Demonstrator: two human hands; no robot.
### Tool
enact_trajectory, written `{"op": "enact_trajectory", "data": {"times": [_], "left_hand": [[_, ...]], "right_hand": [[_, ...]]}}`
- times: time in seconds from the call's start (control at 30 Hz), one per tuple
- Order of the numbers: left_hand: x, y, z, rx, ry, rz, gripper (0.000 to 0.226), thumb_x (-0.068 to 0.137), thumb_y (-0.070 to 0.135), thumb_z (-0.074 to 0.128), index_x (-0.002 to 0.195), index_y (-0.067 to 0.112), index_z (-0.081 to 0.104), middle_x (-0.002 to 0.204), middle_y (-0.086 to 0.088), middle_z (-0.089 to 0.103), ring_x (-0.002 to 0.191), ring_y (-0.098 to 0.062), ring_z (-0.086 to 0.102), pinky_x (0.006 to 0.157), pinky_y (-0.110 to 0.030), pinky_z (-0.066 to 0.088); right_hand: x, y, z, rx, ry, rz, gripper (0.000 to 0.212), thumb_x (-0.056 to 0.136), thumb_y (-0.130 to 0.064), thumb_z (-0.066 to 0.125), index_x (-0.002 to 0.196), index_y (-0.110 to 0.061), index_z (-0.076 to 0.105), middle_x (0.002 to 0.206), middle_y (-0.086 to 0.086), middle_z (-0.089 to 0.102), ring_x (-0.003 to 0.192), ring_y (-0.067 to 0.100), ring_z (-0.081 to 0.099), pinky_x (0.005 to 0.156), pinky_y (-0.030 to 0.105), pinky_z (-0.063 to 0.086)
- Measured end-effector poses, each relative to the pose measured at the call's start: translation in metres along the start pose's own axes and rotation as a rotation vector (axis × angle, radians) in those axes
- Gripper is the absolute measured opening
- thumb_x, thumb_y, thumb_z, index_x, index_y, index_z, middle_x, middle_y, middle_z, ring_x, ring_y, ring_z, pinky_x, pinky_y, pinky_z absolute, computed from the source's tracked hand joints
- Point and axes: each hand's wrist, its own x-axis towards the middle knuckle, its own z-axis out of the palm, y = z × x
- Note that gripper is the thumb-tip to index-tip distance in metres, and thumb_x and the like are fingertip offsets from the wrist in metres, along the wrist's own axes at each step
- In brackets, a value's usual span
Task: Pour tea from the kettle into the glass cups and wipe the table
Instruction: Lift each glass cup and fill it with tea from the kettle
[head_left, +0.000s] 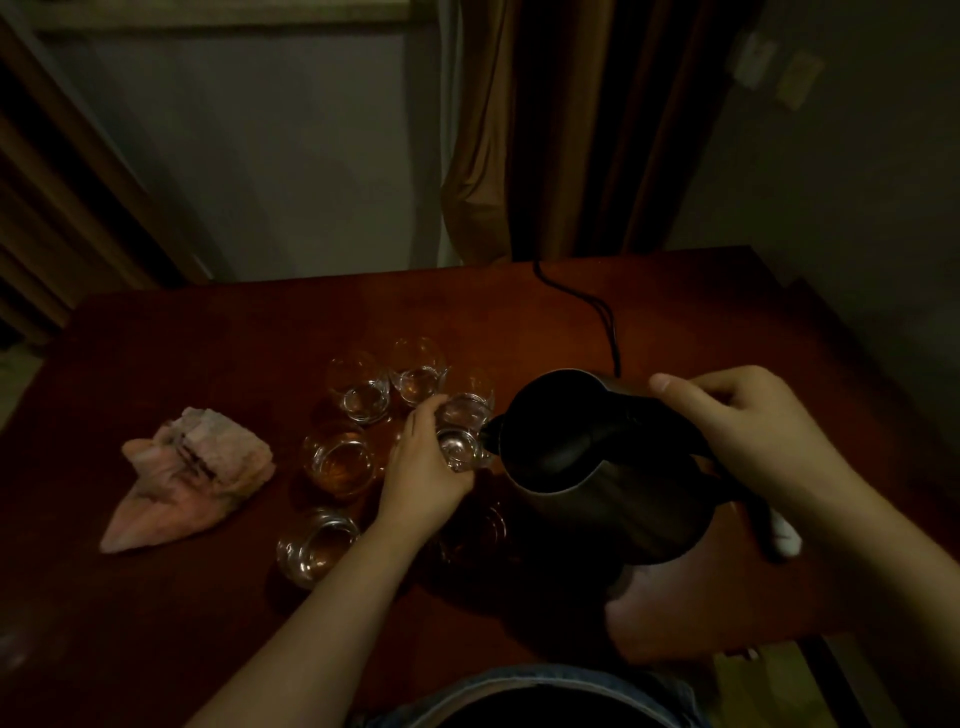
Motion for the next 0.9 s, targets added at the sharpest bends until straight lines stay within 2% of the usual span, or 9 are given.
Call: {"op": "enact_trajectory", "data": {"times": [0.03,0.1,0.23,0.3,0.37,0.43,0.57,0.7,0.9], "left_hand": [[0.0,0.0,0.0,-0.001,0.002,-0.003,0.086,0.072,0.008,0.073,0.14,0.03,0.025,0.147,0.002,0.033,0.133,-0.025,0.036,0.102,-0.045,0.043],[0.001,-0.001,0.0,-0.008,0.012,0.015,0.081,0.073,0.011,0.074,0.138,0.028,0.029,0.142,0.003,0.04,0.128,-0.02,0.041,0.1,-0.037,0.043],[0.0,-0.001,-0.002,-0.039,0.003,0.044,0.073,0.074,0.007,0.071,0.133,0.027,0.035,0.122,0.015,0.045,0.112,-0.006,0.046,0.087,-0.021,0.04],[0.001,-0.004,-0.002,-0.046,0.013,0.034,0.073,0.072,0.009,0.072,0.131,0.03,0.036,0.123,0.013,0.05,0.113,-0.011,0.051,0.093,-0.031,0.047],[0.001,-0.005,-0.003,-0.041,0.024,0.022,0.076,0.069,0.013,0.075,0.131,0.031,0.035,0.127,0.008,0.052,0.114,-0.013,0.052,0.096,-0.038,0.048],[0.001,-0.005,-0.004,-0.051,0.027,0.019,0.079,0.068,0.013,0.077,0.133,0.03,0.035,0.131,0.006,0.049,0.118,-0.014,0.05,0.097,-0.035,0.045],[0.0,-0.005,-0.005,-0.036,0.033,0.041,0.081,0.069,0.014,0.077,0.136,0.025,0.033,0.137,0.005,0.045,0.121,-0.011,0.043,0.092,-0.027,0.036],[-0.001,-0.004,-0.005,-0.054,0.024,0.049,0.081,0.07,0.011,0.076,0.137,0.026,0.033,0.137,0.005,0.044,0.117,-0.006,0.042,0.095,-0.029,0.042],[0.0,-0.008,-0.003,-0.09,0.018,0.058,0.078,0.067,0.013,0.077,0.132,0.03,0.036,0.129,0.008,0.051,0.116,-0.011,0.051,0.094,-0.031,0.045]], "right_hand": [[0.0,-0.001,0.0,-0.014,-0.003,0.008,0.05,0.086,-0.045,0.049,0.075,0.0,0.069,0.045,0.007,0.049,0.034,0.006,0.044,0.036,0.013,0.034],[0.0,-0.004,0.001,-0.027,-0.001,0.017,0.053,0.086,-0.044,0.05,0.076,0.004,0.069,0.039,0.0,0.04,0.028,0.006,0.036,0.032,0.012,0.028],[0.001,-0.009,0.003,-0.071,-0.003,0.011,0.056,0.086,-0.047,0.048,0.079,0.005,0.069,0.042,0.002,0.046,0.038,0.012,0.042,0.039,0.019,0.029],[0.002,-0.011,0.002,-0.07,-0.004,0.029,0.056,0.086,-0.048,0.048,0.078,0.003,0.069,0.045,0.004,0.047,0.04,0.015,0.042,0.043,0.023,0.03],[0.002,-0.012,0.002,-0.081,-0.004,0.039,0.055,0.086,-0.05,0.048,0.075,0.0,0.069,0.042,0.001,0.045,0.033,0.008,0.038,0.042,0.023,0.029],[0.002,-0.013,0.002,-0.1,-0.008,0.035,0.055,0.086,-0.05,0.048,0.072,-0.001,0.069,0.04,-0.001,0.044,0.029,0.006,0.036,0.042,0.024,0.029],[0.003,-0.015,0.002,-0.11,-0.013,0.038,0.053,0.085,-0.051,0.048,0.071,-0.004,0.069,0.042,0.002,0.046,0.037,0.013,0.041,0.045,0.028,0.032],[0.004,-0.018,-0.001,-0.119,-0.01,0.024,0.048,0.085,-0.051,0.05,0.061,-0.013,0.065,0.04,-0.001,0.046,0.032,0.007,0.04,0.044,0.026,0.032],[0.006,-0.019,-0.002,-0.122,-0.016,0.008,0.046,0.085,-0.051,0.049,0.069,-0.012,0.068,0.043,0.002,0.049,0.041,0.016,0.046,0.046,0.029,0.034]]}}
